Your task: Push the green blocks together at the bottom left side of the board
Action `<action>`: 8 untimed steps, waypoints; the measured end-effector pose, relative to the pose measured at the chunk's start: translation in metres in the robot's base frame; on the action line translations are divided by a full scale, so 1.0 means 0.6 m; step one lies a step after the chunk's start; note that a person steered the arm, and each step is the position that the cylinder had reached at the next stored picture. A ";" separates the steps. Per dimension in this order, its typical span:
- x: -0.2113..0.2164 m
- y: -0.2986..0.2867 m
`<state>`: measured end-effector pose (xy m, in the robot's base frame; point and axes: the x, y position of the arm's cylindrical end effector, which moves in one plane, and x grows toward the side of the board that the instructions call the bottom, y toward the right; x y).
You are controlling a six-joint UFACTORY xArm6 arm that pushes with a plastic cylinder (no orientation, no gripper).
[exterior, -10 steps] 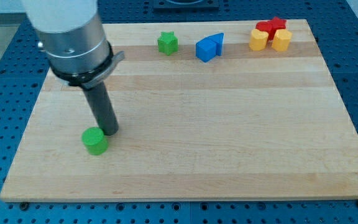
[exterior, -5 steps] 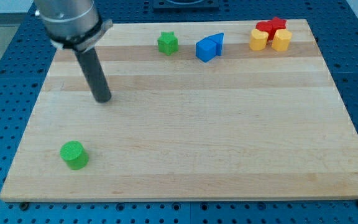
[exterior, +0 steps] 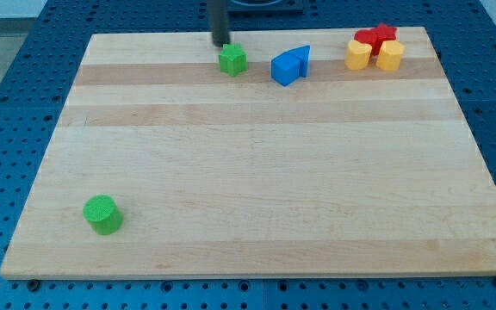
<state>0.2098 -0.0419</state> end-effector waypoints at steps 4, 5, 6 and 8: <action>0.096 0.061; 0.104 0.020; 0.090 -0.023; 0.076 -0.091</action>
<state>0.2552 -0.0966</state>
